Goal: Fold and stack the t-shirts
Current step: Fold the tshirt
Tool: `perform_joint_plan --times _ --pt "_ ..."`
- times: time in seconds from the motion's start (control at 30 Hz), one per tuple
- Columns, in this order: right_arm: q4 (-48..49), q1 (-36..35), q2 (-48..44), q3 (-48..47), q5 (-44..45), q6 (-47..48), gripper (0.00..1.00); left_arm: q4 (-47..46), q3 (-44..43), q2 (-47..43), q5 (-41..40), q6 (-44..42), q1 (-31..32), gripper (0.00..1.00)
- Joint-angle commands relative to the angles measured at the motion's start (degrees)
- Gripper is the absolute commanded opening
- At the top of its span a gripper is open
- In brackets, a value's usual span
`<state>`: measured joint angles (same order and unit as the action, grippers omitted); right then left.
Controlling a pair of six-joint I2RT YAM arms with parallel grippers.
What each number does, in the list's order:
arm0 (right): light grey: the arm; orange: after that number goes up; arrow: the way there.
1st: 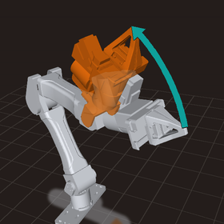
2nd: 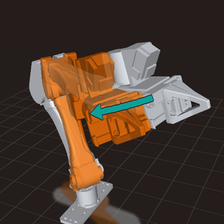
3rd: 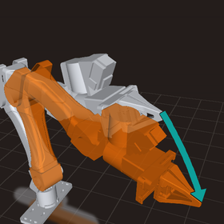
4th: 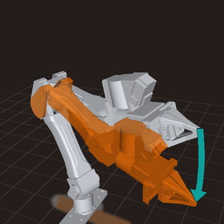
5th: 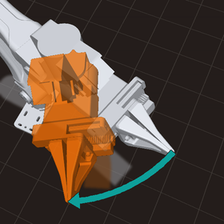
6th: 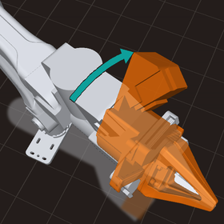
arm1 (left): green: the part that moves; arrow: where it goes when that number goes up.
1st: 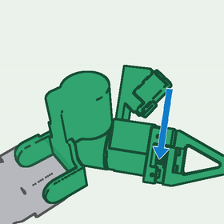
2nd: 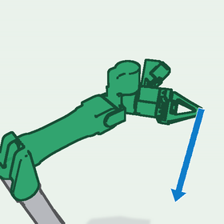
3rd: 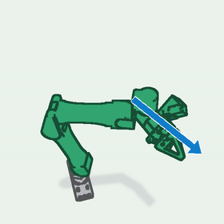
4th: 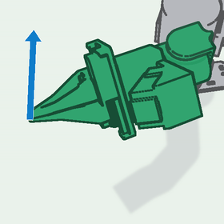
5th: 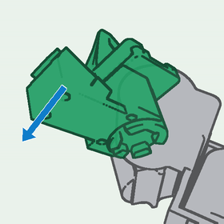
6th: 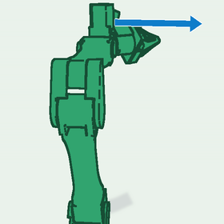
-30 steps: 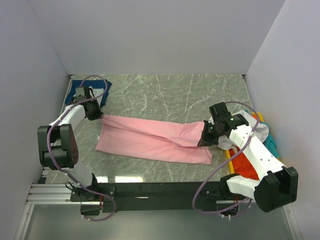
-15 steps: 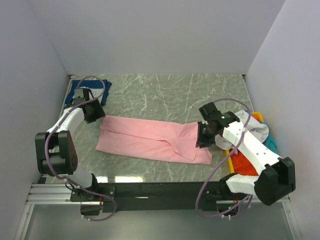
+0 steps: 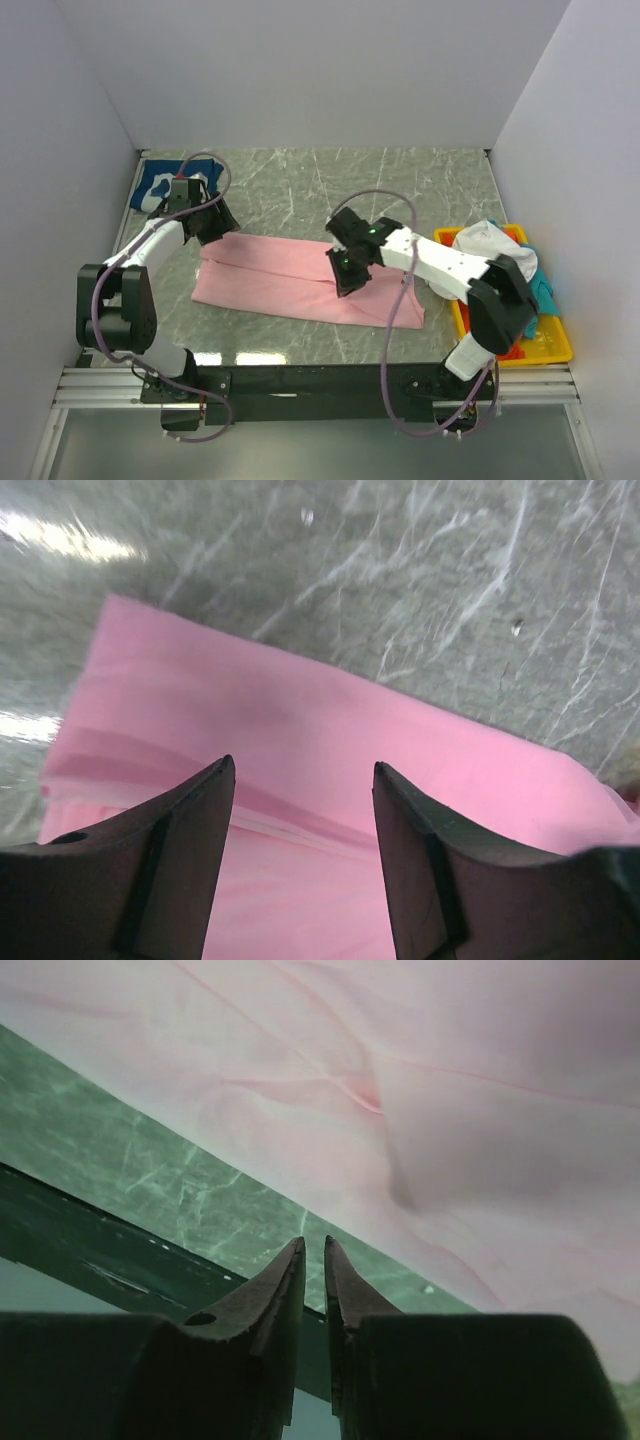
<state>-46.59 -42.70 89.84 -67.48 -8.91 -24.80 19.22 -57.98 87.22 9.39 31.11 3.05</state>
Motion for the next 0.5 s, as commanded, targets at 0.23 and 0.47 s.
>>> perform_joint_plan --times 0.23,0.47 --pt "5.72 -3.80 11.14 -0.90 3.01 3.35 0.20 -8.06 1.99 6.90 9.07 4.83 0.03 0.64" --pt "5.37 -2.22 13.78 -1.77 12.76 0.10 0.20 -8.06 3.04 7.53 9.07 4.22 0.03 0.64"
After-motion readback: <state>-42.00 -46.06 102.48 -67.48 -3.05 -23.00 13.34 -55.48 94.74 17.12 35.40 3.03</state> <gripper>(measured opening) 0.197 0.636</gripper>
